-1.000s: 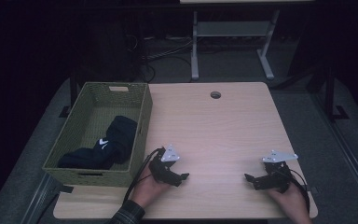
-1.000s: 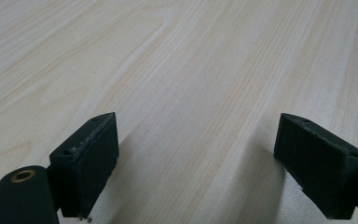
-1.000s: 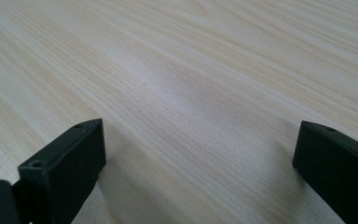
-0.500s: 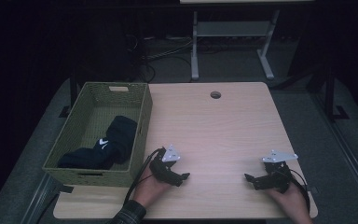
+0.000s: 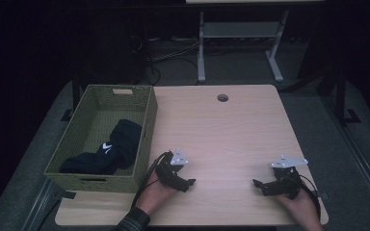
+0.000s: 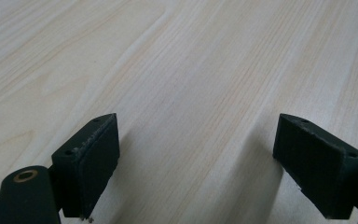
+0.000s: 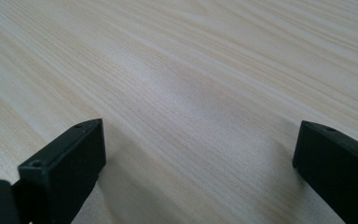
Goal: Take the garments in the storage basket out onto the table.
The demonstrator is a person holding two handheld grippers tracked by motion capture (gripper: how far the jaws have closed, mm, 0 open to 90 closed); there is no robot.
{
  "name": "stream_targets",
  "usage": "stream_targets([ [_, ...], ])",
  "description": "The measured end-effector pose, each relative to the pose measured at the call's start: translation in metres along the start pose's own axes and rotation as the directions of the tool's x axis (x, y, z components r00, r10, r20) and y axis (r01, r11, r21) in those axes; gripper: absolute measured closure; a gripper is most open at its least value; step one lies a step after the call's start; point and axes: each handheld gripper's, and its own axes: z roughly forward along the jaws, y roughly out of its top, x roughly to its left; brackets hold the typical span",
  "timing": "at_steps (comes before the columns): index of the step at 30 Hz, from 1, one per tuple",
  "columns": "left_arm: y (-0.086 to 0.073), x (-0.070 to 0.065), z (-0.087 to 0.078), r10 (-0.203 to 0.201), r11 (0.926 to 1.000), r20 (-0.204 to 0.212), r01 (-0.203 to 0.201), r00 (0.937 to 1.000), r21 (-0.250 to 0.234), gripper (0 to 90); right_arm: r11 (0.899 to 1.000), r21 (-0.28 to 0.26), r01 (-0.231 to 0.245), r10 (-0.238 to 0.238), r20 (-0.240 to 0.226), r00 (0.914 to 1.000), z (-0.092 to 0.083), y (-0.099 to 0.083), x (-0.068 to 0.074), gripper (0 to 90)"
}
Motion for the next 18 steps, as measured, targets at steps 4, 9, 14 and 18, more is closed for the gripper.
stream_targets([
  [4,0.002,0.0,0.0,-0.004,0.9998,0.006,0.004,1.0,0.017,14.1,1.0,0.0,0.0,0.0,0.0,1.0,0.0,0.0,0.0,2.2],
  [9,0.005,0.001,-0.001,-0.012,0.9994,0.017,0.011,0.9998,0.032,14.1,1.0,0.0,0.0,0.0,0.0,1.0,0.0,0.0,0.0,2.1],
  [14,0.008,0.002,-0.003,-0.012,0.999,0.027,0.011,0.9996,0.044,14.1,1.0,0.0,0.0,0.0,0.0,1.0,0.0,0.0,0.0,2.1],
  [18,0.01,0.002,-0.003,-0.013,0.9986,0.042,0.011,0.999,0.052,14.1,1.0,0.0,0.0,0.0,0.0,1.0,0.0,0.0,0.0,2.2],
])
